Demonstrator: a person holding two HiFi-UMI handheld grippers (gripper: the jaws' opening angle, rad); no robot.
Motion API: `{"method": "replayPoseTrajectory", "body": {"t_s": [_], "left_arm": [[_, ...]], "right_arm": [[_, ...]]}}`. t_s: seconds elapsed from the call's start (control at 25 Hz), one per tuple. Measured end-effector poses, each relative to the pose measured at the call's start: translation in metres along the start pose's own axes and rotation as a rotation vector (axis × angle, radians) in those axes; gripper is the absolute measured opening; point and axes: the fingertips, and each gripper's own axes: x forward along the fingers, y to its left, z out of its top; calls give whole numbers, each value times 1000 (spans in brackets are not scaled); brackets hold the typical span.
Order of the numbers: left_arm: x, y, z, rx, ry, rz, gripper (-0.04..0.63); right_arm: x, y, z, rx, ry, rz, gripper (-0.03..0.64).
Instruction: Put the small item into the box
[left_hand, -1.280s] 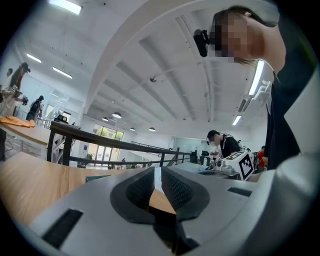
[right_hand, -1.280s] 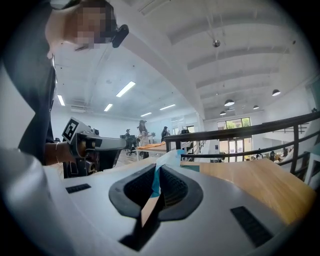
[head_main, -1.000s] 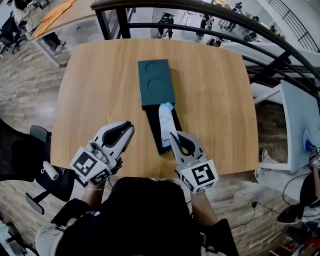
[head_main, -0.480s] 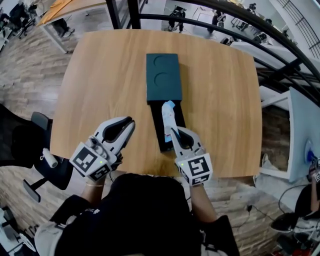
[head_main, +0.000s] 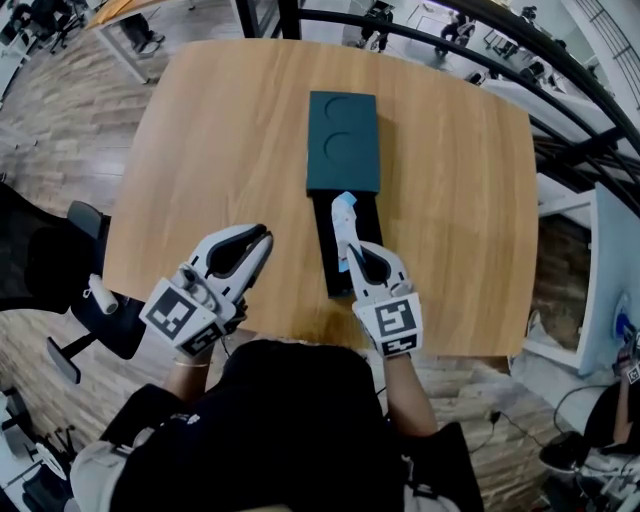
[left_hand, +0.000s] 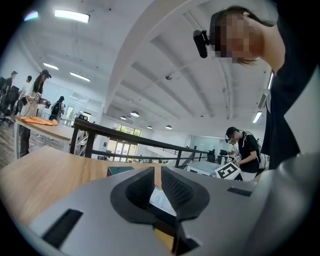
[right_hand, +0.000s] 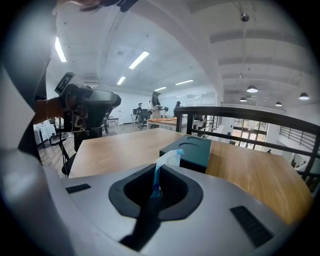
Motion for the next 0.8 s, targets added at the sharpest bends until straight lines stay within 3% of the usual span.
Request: {"method": "replayPoseTrajectory", "body": {"t_s": [0.16,0.36,0.56,0.8], "left_arm": [[-2,3,-7,28,39,35,28],[-5,3,-10,-3,37,39,28],[-5,3,-5,18,22,49,28],[-8,7,3,-32,7,76,28]], "right_arm": [[5,-1,-5,-74,54,-8,29],[12,-4,-15,-167,116,-28,29],[21,-7,-26,-263,181,-53,29],[30,-1,-37,-339,247,-29,29]]}}
